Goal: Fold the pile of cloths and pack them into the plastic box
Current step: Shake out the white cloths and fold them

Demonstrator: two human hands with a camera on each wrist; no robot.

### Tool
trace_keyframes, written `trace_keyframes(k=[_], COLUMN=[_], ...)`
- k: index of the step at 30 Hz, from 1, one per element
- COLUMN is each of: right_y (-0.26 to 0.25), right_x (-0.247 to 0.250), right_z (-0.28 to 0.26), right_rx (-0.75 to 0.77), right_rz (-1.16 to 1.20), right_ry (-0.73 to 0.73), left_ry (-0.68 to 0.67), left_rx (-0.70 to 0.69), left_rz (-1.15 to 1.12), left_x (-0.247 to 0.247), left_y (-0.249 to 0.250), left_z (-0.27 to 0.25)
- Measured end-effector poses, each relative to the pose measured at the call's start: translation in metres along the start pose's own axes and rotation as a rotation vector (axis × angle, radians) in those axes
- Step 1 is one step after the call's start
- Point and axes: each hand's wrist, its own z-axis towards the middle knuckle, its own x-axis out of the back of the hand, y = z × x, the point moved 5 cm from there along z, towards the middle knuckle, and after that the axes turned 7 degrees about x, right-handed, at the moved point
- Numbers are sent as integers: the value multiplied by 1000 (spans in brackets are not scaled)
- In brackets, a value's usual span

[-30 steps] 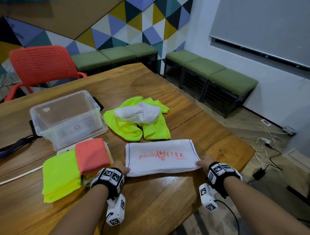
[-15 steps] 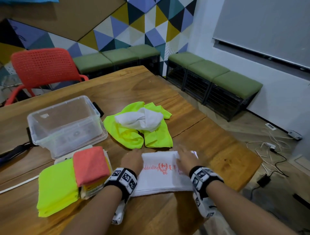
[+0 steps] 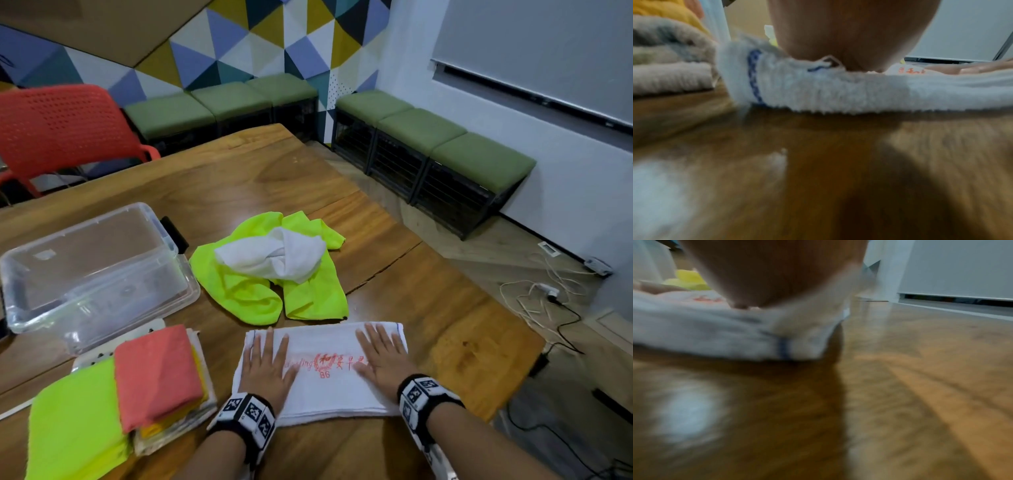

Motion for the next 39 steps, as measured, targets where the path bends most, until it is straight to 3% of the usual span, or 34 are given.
trace_keyframes(k=[3,6,8,11,15,17,20,22,25,33,34,36,38,39], right_y=[21,34,36,31,42,52,64,66,56,34,30,18,-14,-41], right_x=[7,39,55,62,62,61,52,45,37,28,38,67,87,89], right_z=[-4,-1,5,12,17,16,13,9,-9,-36,-37,-32,-21,-16], right_rx=[67,-5,5,31,-105,-189,-307,-356,-402,-420,-406,-337,-149,8], right_rz=[103,113,92,53,16,138,558,776,845,612,515,348,327,317], right_ry=[-31,133,224,58,-74,-50,35,42,-135,-345,-292,10,247,241], left_ry=[46,134,98,-42,-247,-237,-139,-161,-290,-223,-222,-208,-182,-165], left_rx=[26,68,46,72,193,249,405,504,505,504,509,491,444,421], left_rz=[-46,11,140,213,237,90,-412,-658,-640,-519,-514,-537,-606,-639], left_x=[20,62,68,79,84,88,87,76,58,43,44,47,51,53], left_y=[4,0,-4,-9,-29,-38,-49,-53,-51,-55,-56,-55,-51,-48], left_z=[6,18,33,50,57,55,44,32,15,-23,-26,-31,-33,-34])
